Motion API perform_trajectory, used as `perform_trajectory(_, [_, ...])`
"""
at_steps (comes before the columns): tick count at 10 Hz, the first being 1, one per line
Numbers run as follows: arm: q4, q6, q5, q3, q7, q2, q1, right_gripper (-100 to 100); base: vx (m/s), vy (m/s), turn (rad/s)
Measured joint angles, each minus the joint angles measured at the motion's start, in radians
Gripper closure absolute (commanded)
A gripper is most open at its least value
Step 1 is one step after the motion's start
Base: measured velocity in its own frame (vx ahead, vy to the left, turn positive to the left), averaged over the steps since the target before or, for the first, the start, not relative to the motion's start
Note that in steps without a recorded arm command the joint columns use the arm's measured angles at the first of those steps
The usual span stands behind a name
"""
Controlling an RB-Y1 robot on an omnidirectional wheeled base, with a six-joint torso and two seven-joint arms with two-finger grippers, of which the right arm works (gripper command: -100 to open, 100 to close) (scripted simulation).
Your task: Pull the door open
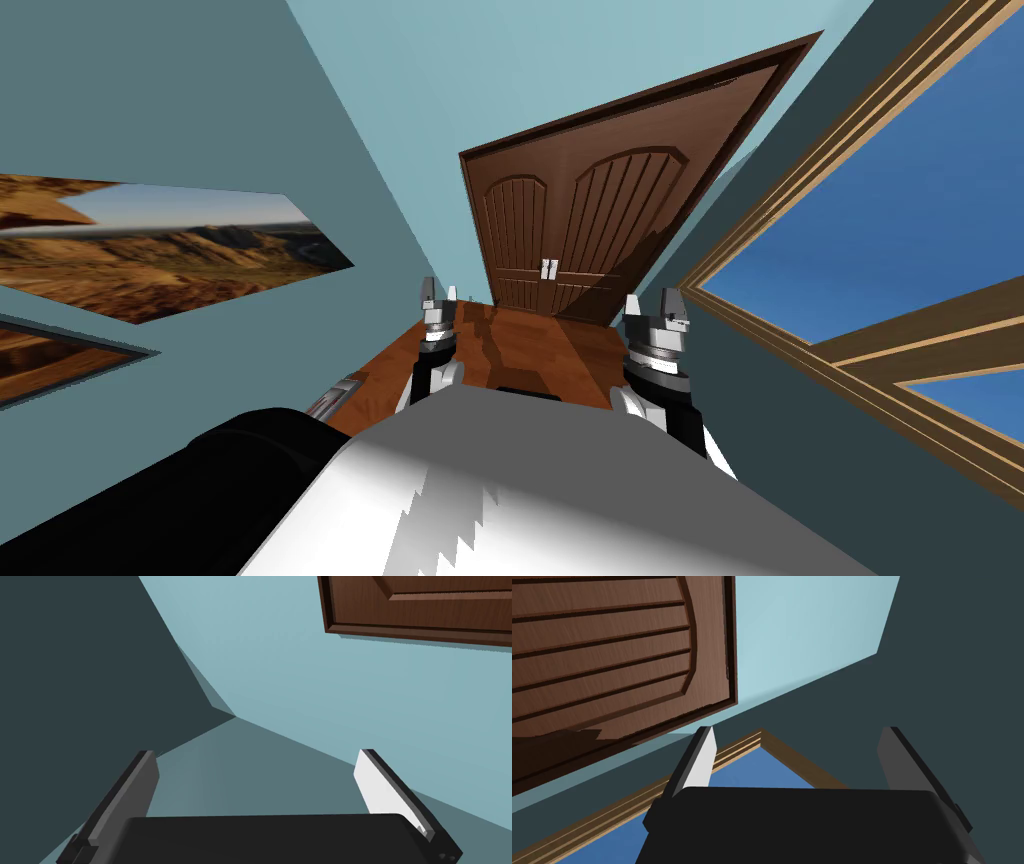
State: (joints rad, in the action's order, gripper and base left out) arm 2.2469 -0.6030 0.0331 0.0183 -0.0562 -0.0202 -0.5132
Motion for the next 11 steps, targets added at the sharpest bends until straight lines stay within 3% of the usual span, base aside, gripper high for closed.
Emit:
perform_trajectory(6, [-0.115,-0.004,0.015,0.027,0.010,-0.035,0.045,-100,0.060,-0.008,0.066])
perform_trajectory(9, [-0.195,-0.008,0.025,0.044,0.017,-0.057,0.075,-100,0.077,0.016,0.076])
perform_trajectory(11, [-0.247,0.005,0.036,0.064,0.025,-0.078,0.106,-100,0.077,0.008,0.067])
